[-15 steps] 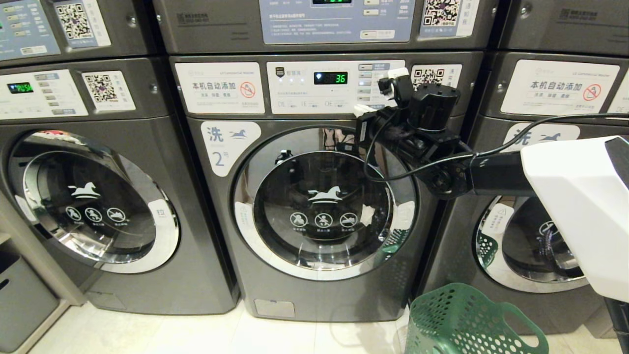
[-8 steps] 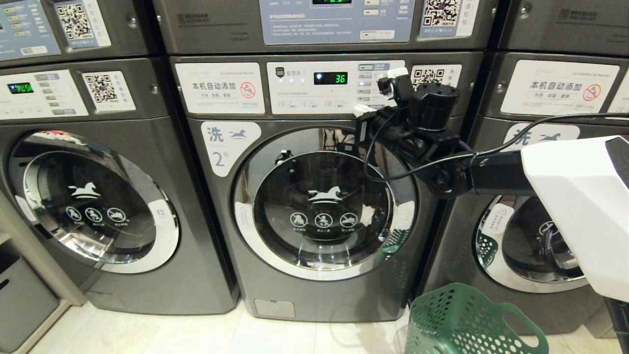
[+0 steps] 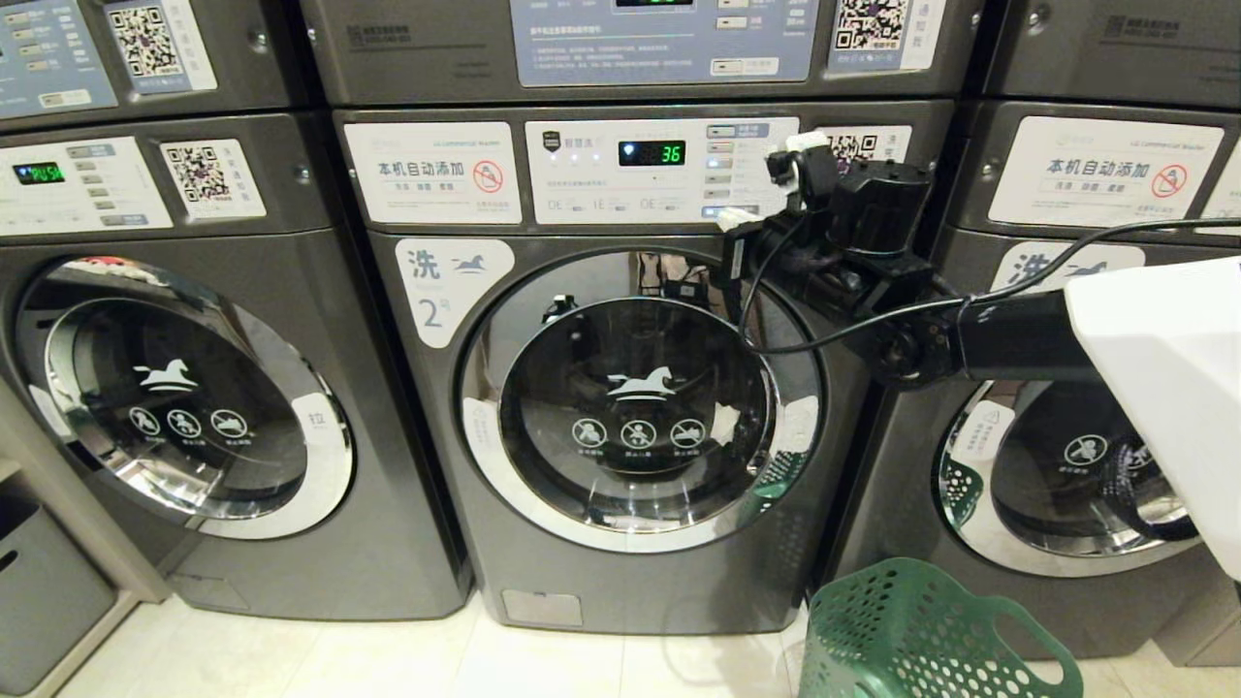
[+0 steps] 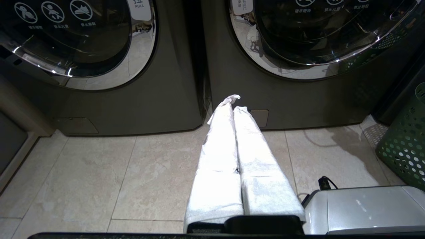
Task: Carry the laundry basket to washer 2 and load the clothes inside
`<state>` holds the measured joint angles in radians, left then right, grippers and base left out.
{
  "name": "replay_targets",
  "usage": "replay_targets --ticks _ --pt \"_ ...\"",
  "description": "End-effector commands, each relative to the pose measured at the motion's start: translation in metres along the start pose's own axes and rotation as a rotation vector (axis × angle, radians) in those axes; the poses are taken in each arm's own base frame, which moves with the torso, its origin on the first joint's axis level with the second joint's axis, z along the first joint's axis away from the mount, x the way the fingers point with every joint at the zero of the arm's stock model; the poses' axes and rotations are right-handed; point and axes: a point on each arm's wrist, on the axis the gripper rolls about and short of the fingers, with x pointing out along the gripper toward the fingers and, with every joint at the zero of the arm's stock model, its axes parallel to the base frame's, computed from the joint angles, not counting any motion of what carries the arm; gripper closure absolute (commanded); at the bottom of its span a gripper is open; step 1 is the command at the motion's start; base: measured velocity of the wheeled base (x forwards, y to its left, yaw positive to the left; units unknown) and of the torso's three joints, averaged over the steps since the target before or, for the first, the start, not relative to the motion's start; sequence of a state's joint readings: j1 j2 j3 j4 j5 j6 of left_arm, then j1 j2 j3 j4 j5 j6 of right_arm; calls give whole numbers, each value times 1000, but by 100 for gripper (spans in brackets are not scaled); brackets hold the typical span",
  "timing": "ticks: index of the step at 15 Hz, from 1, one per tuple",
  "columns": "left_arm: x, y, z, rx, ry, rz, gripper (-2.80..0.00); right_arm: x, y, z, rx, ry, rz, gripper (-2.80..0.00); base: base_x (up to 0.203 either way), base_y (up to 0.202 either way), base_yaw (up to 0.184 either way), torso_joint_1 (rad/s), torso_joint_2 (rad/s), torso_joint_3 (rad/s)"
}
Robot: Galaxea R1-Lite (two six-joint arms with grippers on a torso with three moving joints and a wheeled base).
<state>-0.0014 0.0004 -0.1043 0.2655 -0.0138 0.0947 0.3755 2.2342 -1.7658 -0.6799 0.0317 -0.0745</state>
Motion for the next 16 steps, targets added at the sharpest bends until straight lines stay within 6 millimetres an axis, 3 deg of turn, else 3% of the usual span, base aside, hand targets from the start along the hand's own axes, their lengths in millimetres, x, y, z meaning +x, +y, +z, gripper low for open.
replay_targets --ticks 1,6,11,13,16 --pt "0 0 0 0 1 0 0 -6 1 8 -2 -7 8 0 0 0 0 0 0 0" --pt "0 0 0 0 1 0 0 -8 13 22 5 -37 35 0 0 0 0 0 0 0" --pt "0 0 0 0 1 -1 0 -10 13 22 2 -28 35 0 0 0 0 0 0 0" --pt "0 0 0 0 1 0 0 -25 12 39 -35 21 29 0 0 0 0 0 0 0" --pt "0 0 0 0 1 0 0 -86 7 82 -70 216 -15 0 0 0 0 0 0 0"
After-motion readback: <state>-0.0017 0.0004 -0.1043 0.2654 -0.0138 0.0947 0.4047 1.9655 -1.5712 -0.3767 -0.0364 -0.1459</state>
